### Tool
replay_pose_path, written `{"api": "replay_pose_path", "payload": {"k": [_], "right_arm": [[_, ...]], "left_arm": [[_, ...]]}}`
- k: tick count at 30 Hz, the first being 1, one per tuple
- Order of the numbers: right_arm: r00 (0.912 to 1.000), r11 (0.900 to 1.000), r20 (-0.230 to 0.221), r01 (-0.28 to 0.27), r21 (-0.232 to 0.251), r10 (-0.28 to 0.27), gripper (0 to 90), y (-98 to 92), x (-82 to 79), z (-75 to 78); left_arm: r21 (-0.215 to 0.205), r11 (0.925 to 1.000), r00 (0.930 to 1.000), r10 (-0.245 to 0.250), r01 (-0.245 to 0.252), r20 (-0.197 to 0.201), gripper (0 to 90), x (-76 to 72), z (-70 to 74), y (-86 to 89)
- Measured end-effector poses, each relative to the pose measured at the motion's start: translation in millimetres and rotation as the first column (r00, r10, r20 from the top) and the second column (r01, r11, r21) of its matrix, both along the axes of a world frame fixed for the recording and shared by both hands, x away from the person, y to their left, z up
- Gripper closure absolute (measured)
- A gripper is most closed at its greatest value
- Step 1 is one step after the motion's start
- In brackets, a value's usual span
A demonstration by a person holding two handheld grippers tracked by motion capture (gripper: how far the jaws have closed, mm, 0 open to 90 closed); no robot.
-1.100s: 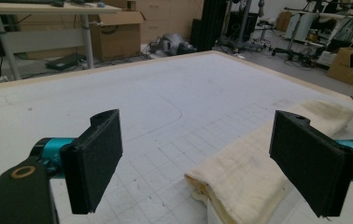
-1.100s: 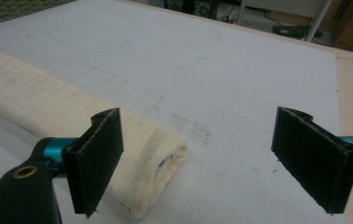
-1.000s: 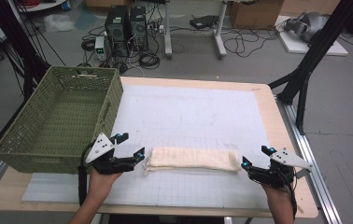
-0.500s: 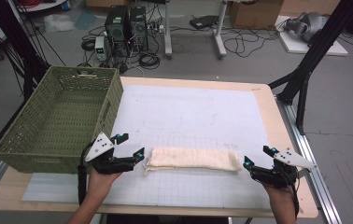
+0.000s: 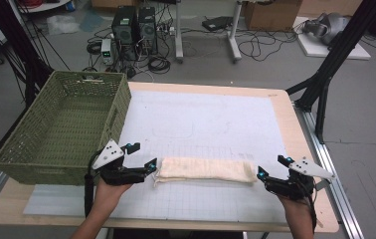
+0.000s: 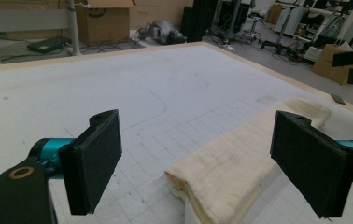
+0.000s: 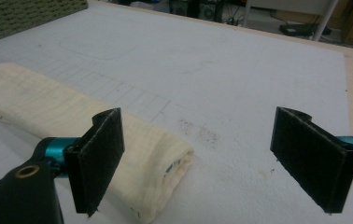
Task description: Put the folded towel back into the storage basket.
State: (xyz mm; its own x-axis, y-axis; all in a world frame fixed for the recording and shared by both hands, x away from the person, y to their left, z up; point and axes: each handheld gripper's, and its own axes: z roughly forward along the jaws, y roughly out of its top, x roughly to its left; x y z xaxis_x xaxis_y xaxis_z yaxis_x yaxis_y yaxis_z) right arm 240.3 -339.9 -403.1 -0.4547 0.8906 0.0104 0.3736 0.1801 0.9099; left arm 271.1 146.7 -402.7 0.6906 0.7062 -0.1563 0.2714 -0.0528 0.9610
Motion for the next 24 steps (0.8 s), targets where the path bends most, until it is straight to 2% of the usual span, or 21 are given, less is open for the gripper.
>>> {"api": "replay_pose_path", "payload": {"k": [9, 14, 17, 22, 24], "right_arm": [[0.9999, 1.0, -0.015, 0.003, 0.001, -0.003, 15.9, -1.6, -0.8, -1.8], [0.9997, 1.0, -0.022, 0.006, -0.002, -0.006, 16.0, -1.7, -1.1, -2.8], [0.9998, 1.0, -0.022, 0.003, -0.006, -0.003, 16.0, -1.7, -1.4, -2.9], [0.9997, 1.0, -0.026, 0.001, -0.013, -0.002, 16.0, -1.5, -1.0, -4.1], [0.9995, 1.0, -0.03, 0.001, -0.014, -0.001, 16.0, -1.2, -0.7, -4.6]], "left_arm": [[0.012, 0.9999, 0.9996, -0.01, 0.01, -0.027, 17.3, 2.6, -3.1, -4.0], [0.028, 0.9995, 0.9974, -0.013, 0.015, -0.071, 17.3, 6.1, -7.6, -7.3], [0.034, 0.9993, 0.9967, -0.014, 0.017, -0.08, 17.6, 7.1, -8.5, -8.3], [0.048, 0.9987, 0.9927, -0.013, 0.019, -0.12, 20.1, 10.3, -13.8, -9.5], [0.049, 0.9986, 0.986, -0.013, 0.022, -0.166, 22.7, 14.1, -20.5, -9.8]]}}
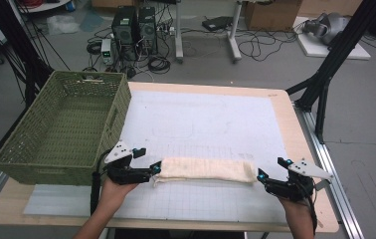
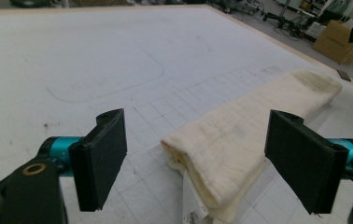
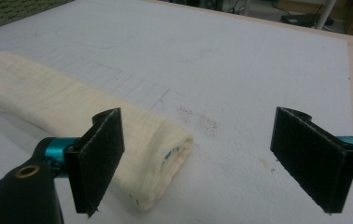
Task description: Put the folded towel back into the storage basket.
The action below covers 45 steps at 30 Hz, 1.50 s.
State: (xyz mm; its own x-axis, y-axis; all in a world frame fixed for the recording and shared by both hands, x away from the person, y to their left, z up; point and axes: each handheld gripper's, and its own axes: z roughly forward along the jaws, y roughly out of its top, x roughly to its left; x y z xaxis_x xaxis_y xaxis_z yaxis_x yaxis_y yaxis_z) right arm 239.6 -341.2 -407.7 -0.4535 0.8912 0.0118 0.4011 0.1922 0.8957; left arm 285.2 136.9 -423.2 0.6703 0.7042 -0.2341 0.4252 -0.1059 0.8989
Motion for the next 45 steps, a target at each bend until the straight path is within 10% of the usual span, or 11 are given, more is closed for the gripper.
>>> {"api": "replay_pose_path", "payload": {"k": [21, 30, 45], "right_arm": [[0.9998, 1.0, -0.018, -0.004, -0.006, 0.004, 16.2, 0.7, 0.2, -3.9], [0.9997, 1.0, -0.023, -0.002, -0.021, 0.002, 16.2, 0.9, 0.7, -5.5], [0.9996, 1.0, -0.028, -0.007, -0.019, 0.007, 17.8, 2.5, 0.6, -5.2]], "left_arm": [[0.085, 0.996, 0.9939, -0.018, 0.027, -0.109, 31.3, 15.9, -21.9, -18.8], [0.25, 0.9639, 0.9923, -0.067, 0.091, -0.104, 50.0, 13.0, -27.5, -31.4], [0.22, 0.9664, 0.9853, -0.104, 0.133, -0.135, 82.5, 8.2, -26.2, -37.3]]}}
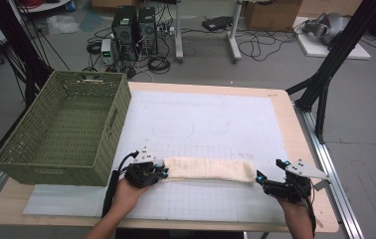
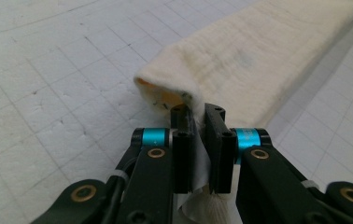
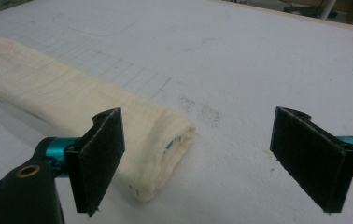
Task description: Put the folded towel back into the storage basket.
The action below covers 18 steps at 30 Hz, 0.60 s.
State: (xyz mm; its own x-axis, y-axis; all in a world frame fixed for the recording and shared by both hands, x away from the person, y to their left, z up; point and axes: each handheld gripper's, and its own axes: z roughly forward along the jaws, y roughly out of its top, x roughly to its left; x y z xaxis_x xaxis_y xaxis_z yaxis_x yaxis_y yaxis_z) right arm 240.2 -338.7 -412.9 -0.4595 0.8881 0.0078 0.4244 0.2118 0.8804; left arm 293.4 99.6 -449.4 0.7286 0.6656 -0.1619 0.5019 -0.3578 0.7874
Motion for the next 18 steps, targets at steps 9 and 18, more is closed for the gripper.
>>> {"api": "replay_pose_path", "payload": {"k": [9, 18], "right_arm": [[0.9995, 1.0, -0.023, -0.023, 0.001, 0.023, 18.5, 5.1, 2.3, -2.1], [0.9985, 1.0, -0.054, -0.002, 0.002, 0.002, 17.0, 7.0, 7.0, -7.5]], "left_arm": [[-0.04, 0.9992, 1.0, 0.004, -0.004, 0.001, 83.8, -1.2, 3.2, 1.4], [-0.13, 0.9915, 0.9999, 0.005, -0.004, 0.01, 83.9, -2.9, 10.6, 7.0]]}}
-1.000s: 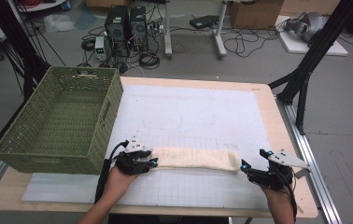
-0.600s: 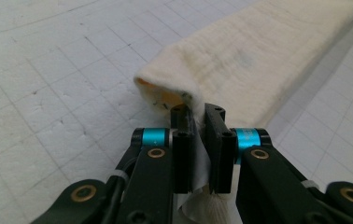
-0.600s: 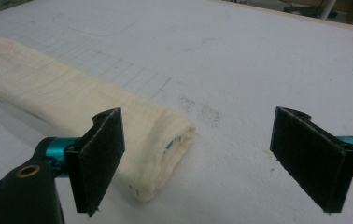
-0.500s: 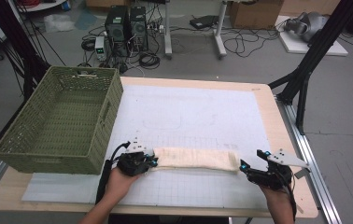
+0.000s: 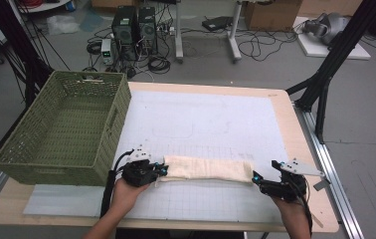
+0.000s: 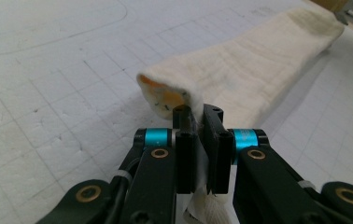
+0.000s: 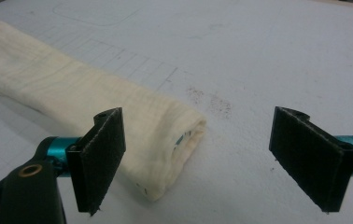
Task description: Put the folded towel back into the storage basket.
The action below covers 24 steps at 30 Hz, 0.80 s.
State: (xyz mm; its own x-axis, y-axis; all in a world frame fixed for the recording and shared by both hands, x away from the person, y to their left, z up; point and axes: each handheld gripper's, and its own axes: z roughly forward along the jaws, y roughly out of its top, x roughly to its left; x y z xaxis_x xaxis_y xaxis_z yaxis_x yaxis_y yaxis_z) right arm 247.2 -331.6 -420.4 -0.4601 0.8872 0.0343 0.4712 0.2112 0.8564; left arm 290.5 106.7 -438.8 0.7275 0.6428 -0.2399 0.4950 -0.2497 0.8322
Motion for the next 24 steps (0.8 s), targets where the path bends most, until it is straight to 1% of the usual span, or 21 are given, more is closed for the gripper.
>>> {"api": "replay_pose_path", "payload": {"k": [1, 3, 4, 7, 8, 10, 12, 13, 17, 18, 19, 21, 23, 24], "right_arm": [[1.0, 1.0, 0.0, 0.0, 0.0, 0.0, 17.0, 0.0, 0.0, 0.0], [0.9997, 1.0, -0.024, 0.005, 0.001, -0.005, 17.0, 3.9, 4.5, -4.3], [0.9991, 1.0, -0.042, 0.008, 0.003, -0.008, 17.7, 5.7, 6.1, -6.4], [0.9968, 0.999, -0.08, -0.003, -0.032, 0.001, 23.7, 12.1, 10.4, -14.5], [0.9963, 0.999, -0.086, -0.008, -0.04, 0.005, 25.6, 14.5, 10.9, -16.2], [0.9963, 0.998, -0.085, -0.014, -0.06, 0.009, 28.2, 16.8, 11.5, -17.2], [0.9965, 0.998, -0.083, -0.007, -0.057, 0.002, 28.5, 17.1, 11.5, -17.1], [0.9962, 0.998, -0.086, 0.01, -0.059, -0.015, 30.1, 16.7, 12.6, -18.2], [0.9935, 0.997, -0.112, 0.01, -0.077, -0.019, 30.9, 17.6, 15.3, -24.0], [0.9935, 0.997, -0.112, 0.01, -0.077, -0.019, 30.9, 17.6, 15.3, -24.0], [0.9926, 0.996, -0.119, 0.011, -0.089, -0.022, 30.6, 18.5, 16.3, -25.3], [0.9921, 0.996, -0.123, 0.014, -0.091, -0.025, 30.3, 19.5, 16.6, -26.0], [0.9887, 0.996, -0.147, 0.015, -0.093, -0.028, 30.2, 20.7, 17.6, -28.5], [0.9887, 0.996, -0.147, 0.015, -0.093, -0.028, 30.2, 20.7, 17.6, -28.5]], "left_arm": [[0.0, 1.0, 1.0, 0.0, 0.0, 0.0, 83.9, 0.0, 0.0, 0.0], [-0.007, 1.0, 1.0, -0.001, 0.001, 0.004, 83.9, -0.2, 1.6, 0.9], [-0.017, 0.9999, 1.0, 0.0, 0.001, 0.006, 83.9, -0.4, 2.1, 1.5], [-0.013, 0.9999, 1.0, -0.006, 0.006, 0.004, 83.8, -0.1, 1.9, 2.0], [-0.013, 0.9999, 0.9999, -0.011, 0.011, 0.005, 83.8, -0.3, 1.9, 2.2], [-0.019, 0.9998, 0.9999, -0.008, 0.009, 0.008, 83.7, -1.0, 2.2, 2.1], [-0.018, 0.9998, 0.9999, -0.011, 0.011, 0.01, 83.7, -1.1, 2.3, 2.5], [-0.015, 0.9998, 0.9999, -0.013, 0.013, 0.011, 83.6, -1.2, 2.3, 2.9], [-0.021, 0.9997, 0.9998, -0.016, 0.016, 0.012, 83.4, -1.1, 2.3, 3.3], [-0.021, 0.9997, 0.9998, -0.014, 0.015, 0.012, 83.4, -1.2, 2.4, 3.5], [-0.027, 0.9996, 0.9999, -0.012, 0.012, 0.011, 83.5, -1.2, 2.5, 3.9], [-0.024, 0.9996, 0.9998, -0.013, 0.013, 0.013, 83.4, -1.0, 2.7, 4.6], [-0.023, 0.9996, 0.9998, -0.015, 0.016, 0.012, 83.4, -1.5, 2.6, 4.8], [-0.023, 0.9996, 0.9998, -0.015, 0.016, 0.012, 83.4, -1.5, 2.6, 4.8]]}}
